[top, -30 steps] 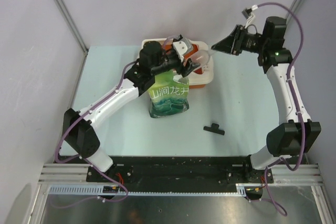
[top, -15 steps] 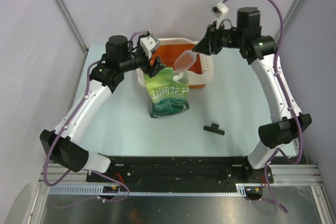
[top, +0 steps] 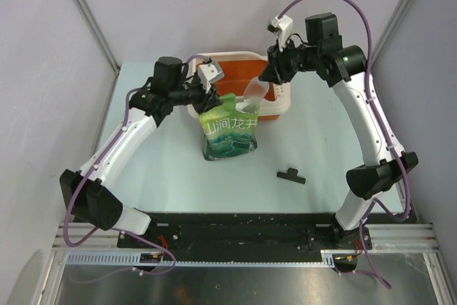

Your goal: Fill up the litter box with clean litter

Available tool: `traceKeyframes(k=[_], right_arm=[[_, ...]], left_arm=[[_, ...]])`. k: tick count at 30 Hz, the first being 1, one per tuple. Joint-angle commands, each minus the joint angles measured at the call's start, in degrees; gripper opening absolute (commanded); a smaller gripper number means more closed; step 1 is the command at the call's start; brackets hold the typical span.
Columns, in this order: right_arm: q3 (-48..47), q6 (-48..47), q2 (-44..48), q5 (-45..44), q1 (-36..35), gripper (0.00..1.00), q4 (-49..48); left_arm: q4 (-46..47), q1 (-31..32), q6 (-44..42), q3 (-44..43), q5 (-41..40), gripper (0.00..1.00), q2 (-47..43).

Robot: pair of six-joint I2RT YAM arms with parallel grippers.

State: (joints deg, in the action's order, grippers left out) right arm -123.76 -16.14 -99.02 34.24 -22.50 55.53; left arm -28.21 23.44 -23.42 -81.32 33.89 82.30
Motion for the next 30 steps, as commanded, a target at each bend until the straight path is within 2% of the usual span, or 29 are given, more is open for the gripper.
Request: traceKeyframes(k=[1,2,4,11,20,30], right_arm=[[-3.4,-6.4,0.0,1.0,-1.5,0.00,4.0],[-3.5,-7.2,0.1,1.6,-1.9,0.00,4.5],[-3.2,-9.5,0.4,2.1,-2.5,0.00,6.1],[-2.1,-17.1,1.4,0.7,-5.1,0.00,11.0],[1.2,-17.6,6.1,-1.1,-3.3,0.00,5.4],[3.3,-26.5,4.6,3.6,-6.6,0.00,13.8]], left_arm=[[-1.5,0.0,-2.6,0.6,3.6,0.25,-0.5],[-1.5,0.0,-2.6,0.7,3.9,0.14,-0.6],[-1.6,0.0,-2.2,0.7,4.3,0.00,-0.8],[-1.3,0.1,1.4,0.2,3.2,0.00,-1.8],[-0.9,0.1,2.1,2.2,1.2,0.00,-4.3],[1.4,0.0,4.9,0.6,1.1,0.00,-4.7]])
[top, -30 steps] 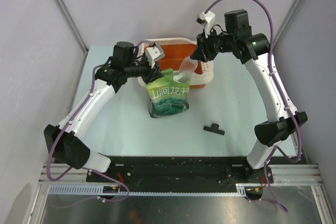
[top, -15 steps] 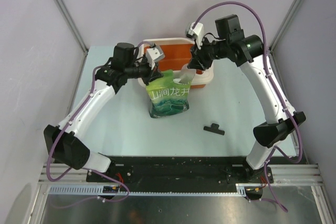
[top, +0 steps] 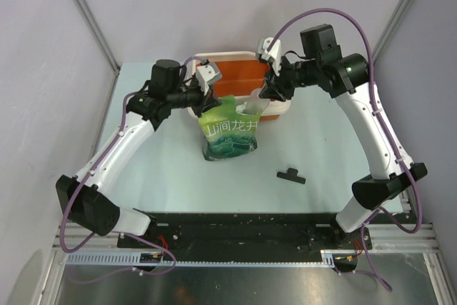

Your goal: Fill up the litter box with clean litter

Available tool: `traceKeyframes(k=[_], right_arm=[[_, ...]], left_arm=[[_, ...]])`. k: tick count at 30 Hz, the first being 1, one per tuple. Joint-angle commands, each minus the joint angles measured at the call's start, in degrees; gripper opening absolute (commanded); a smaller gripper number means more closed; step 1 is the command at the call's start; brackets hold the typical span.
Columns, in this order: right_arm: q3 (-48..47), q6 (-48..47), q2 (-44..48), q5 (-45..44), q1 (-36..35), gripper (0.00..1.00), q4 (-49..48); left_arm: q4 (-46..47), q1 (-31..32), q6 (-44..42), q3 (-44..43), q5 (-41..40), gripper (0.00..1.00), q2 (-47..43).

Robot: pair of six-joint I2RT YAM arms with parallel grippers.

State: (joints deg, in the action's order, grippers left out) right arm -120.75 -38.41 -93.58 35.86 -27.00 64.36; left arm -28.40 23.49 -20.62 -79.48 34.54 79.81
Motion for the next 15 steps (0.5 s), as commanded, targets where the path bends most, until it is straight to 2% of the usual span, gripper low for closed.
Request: traceKeyframes(k=[1,8,11,12,15], right_arm=[[0.4,-4.1,-1.2,1.6,-2.3,0.00,4.8],[-3.4,-0.2,-8.3,-2.4,-4.7,0.00,6.3],[-4.8,7.9,-10.0,-3.4,-3.5,0.00,4.5],[-4.4,14.1,-9.8,-4.4,-3.1,0.00,1.2],[-3.6,22.9,-9.4,-14.5,-3.6,0.00,-4.3]], left_arm=[[1.8,0.0,2.2,-1.3,0.9,0.00,-2.5],[2.0,0.1,2.8,0.6,1.5,0.00,-5.9],[2.5,0.1,2.9,2.0,1.1,0.00,-8.1],[2.6,0.1,3.0,2.1,1.0,0.00,-8.6],[2.8,0.3,4.2,3.2,0.8,0.00,-10.9]])
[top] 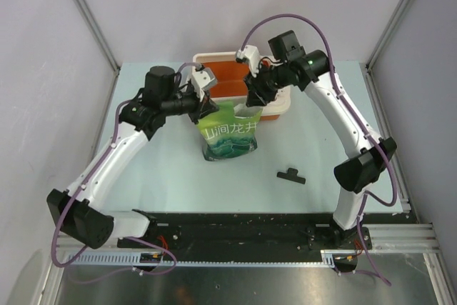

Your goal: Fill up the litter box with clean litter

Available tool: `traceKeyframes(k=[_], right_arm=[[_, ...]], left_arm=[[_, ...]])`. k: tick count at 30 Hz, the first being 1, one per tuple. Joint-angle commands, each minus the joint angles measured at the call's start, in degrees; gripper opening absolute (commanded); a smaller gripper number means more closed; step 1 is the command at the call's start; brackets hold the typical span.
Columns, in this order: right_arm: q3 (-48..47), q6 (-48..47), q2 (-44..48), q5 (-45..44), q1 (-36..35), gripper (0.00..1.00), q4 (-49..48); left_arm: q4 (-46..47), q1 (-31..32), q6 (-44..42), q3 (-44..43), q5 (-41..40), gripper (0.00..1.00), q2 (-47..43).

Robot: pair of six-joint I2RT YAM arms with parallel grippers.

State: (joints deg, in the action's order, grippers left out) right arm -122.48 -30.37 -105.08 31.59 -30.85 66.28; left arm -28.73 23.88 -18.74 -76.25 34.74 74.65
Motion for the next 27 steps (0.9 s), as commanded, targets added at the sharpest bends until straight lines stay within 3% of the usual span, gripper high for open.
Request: traceKeyframes(k=[1,5,13,20,23,27], right_arm=[[-2.0,19.0,1.8,-14.5,-0.4,0.00,-6.9],[-1.2,27.6,1.5,-24.4,-2.6,0.00,-9.8],[13.5,32.9,4.2,-45.2,-9.3,0.00,-16.1],[25.0,39.3,6.6,-40.0,-7.9,0.00,-22.5],[33.2,43.0,8.4,-34.3,-5.5,0.00,-29.3],[37.4,50.6,8.6,-18.6,1.2,0.00,-37.6]], left_arm=[[3.4,0.2,2.7,0.4,0.3,0.00,-6.1],[4.6,2.9,4.9,1.6,-1.9,0.00,-8.8],[8.2,6.4,14.3,3.9,-7.9,0.00,-10.3],[12.1,7.5,17.7,7.6,-13.2,0.00,-12.3],[13.8,7.6,18.3,8.5,-14.3,0.00,-12.3],[14.4,8.2,17.5,8.0,-15.6,0.00,-11.5]])
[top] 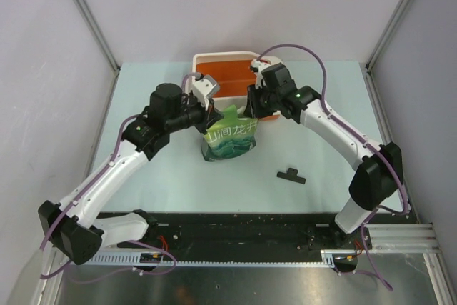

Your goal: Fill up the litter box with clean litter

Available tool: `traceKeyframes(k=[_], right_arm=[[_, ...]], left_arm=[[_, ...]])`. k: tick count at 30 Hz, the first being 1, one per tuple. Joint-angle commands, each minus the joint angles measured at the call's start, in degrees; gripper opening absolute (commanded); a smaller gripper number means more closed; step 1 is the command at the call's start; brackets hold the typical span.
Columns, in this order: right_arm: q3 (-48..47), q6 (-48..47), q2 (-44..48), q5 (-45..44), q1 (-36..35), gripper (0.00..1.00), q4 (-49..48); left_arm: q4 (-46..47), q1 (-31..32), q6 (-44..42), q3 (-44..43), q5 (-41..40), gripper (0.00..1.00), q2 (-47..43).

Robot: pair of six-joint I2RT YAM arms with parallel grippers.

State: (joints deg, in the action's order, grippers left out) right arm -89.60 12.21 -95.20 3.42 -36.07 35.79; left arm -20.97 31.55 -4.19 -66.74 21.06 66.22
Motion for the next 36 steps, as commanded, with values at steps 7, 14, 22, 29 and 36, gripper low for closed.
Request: traceKeyframes(k=[7,14,22,29,36], right_arm=[[8.0,13.0,-0.8,24.8,7.8,0.00,-16.0],[9.0,21.4,-1.6,40.6,16.6,0.00,-24.5],[9.0,33.4,-3.8,53.5,23.9,0.00,-32.3],[9.1,38.8,-5.6,57.0,27.9,0.00,-38.2],[9.4,43.2,-6.1,57.7,30.9,0.00,-39.1]], left_arm=[[6.7,4.0,-1.1,-0.6,-4.8,0.00,-3.0],[6.1,5.7,-8.0,2.1,-8.1,0.00,-4.9],[6.0,6.5,-22.6,4.8,-13.4,0.00,-5.7],[5.7,6.2,-21.7,-0.5,-14.0,0.00,-1.6],[5.6,5.1,-22.2,-3.7,-13.3,0.00,0.1]])
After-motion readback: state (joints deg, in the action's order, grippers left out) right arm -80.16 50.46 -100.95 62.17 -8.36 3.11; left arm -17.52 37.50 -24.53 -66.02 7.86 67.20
